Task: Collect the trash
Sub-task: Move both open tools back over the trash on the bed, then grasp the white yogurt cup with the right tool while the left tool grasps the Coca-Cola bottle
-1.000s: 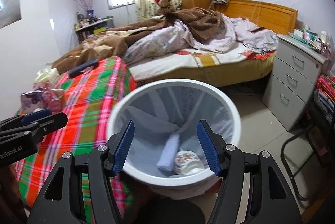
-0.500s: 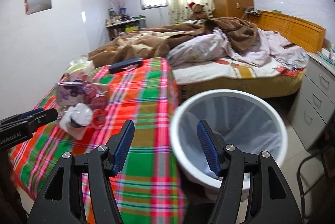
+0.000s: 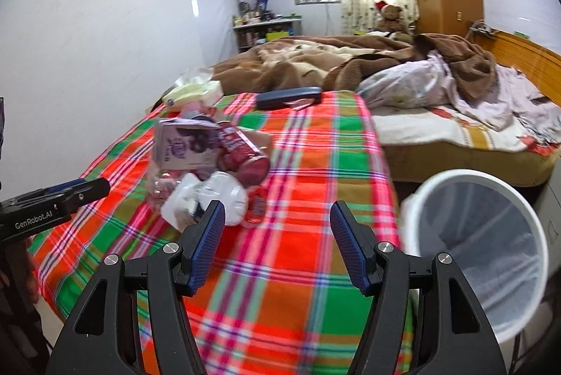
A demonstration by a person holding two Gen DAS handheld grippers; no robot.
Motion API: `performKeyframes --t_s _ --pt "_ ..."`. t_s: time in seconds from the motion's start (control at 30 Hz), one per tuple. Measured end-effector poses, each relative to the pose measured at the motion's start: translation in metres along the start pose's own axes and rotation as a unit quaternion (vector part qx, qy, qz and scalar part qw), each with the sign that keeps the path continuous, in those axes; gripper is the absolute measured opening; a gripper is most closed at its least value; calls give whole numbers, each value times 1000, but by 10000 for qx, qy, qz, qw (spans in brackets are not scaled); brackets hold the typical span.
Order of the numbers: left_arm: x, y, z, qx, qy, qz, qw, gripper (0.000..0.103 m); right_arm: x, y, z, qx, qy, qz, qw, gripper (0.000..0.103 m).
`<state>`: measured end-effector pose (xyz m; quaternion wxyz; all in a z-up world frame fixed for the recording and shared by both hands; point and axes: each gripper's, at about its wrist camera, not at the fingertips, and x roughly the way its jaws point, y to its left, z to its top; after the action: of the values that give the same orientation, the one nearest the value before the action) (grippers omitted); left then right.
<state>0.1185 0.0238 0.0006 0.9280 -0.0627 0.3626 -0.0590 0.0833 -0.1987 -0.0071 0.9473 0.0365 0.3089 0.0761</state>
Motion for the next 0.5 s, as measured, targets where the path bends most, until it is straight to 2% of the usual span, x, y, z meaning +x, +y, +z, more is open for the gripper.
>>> performKeyframes --t_s 0.27,0.4,0.5 --pt "26 11 17 -67 142 -204 9997 59 28 21 9 -149 184 313 9992 64" --pt "41 9 27 19 228 -156 9996 60 38 26 11 -245 238 422 9985 64" --pt "51 8 34 -27 274 -300 9992 61 46 26 11 -240 358 465 9980 64"
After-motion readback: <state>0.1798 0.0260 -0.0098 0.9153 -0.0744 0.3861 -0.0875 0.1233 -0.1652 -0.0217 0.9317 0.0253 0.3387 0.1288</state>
